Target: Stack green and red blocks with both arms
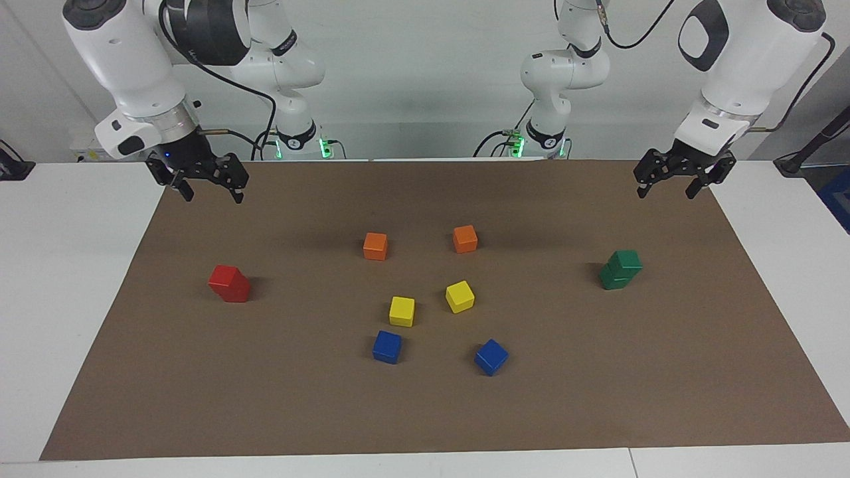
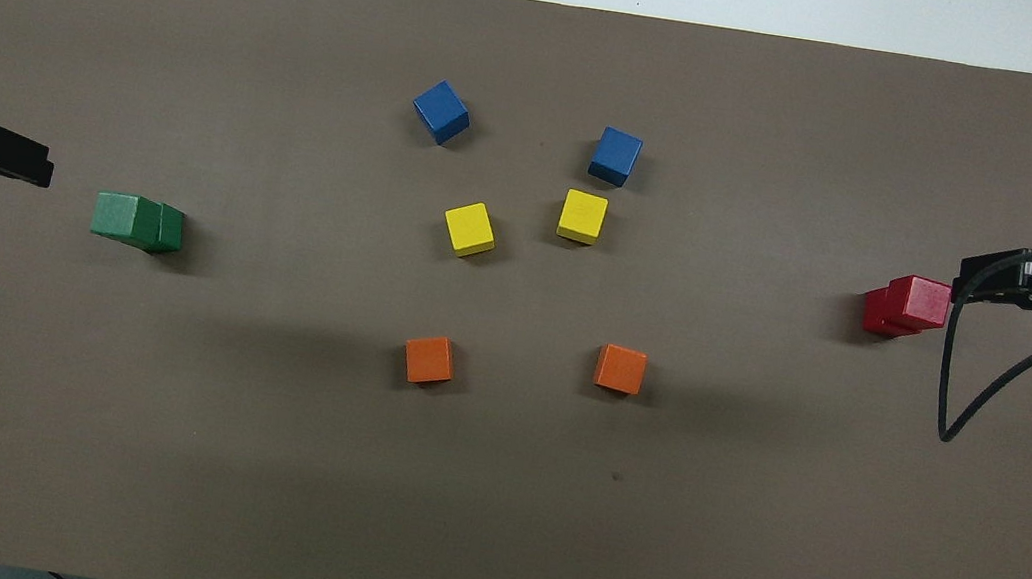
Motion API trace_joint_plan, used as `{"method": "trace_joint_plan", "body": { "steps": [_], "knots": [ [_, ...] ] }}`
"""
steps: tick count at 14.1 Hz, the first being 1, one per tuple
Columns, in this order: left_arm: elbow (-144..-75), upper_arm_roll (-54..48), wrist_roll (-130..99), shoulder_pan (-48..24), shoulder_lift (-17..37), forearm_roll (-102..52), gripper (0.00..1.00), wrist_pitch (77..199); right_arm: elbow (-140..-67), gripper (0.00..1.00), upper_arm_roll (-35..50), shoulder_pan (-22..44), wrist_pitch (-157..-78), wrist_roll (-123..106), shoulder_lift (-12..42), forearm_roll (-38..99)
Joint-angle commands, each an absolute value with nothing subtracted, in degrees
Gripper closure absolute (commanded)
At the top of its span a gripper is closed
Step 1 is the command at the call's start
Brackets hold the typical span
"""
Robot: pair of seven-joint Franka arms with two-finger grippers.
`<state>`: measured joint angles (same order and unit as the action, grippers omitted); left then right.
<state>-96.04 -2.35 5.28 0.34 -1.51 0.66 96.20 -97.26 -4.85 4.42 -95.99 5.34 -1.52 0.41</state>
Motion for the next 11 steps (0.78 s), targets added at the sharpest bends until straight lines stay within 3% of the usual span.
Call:
{"method": "trace_joint_plan", "body": {
  "steps": [1,11],
  "knots": [
    [-95.8,-2.2,5.3,0.4,-2.0,0.4,0.0,95.9,-96.1,0.0,-5.8,4.7,-94.9,3.1,-1.1,0.2],
    [-95.8,-2.2,5.3,0.4,-1.9,0.4,0.0,95.8,-95.9,0.0,-5.6,4.3,-94.3,2.6,-1.3,0.3]
  ]
}}
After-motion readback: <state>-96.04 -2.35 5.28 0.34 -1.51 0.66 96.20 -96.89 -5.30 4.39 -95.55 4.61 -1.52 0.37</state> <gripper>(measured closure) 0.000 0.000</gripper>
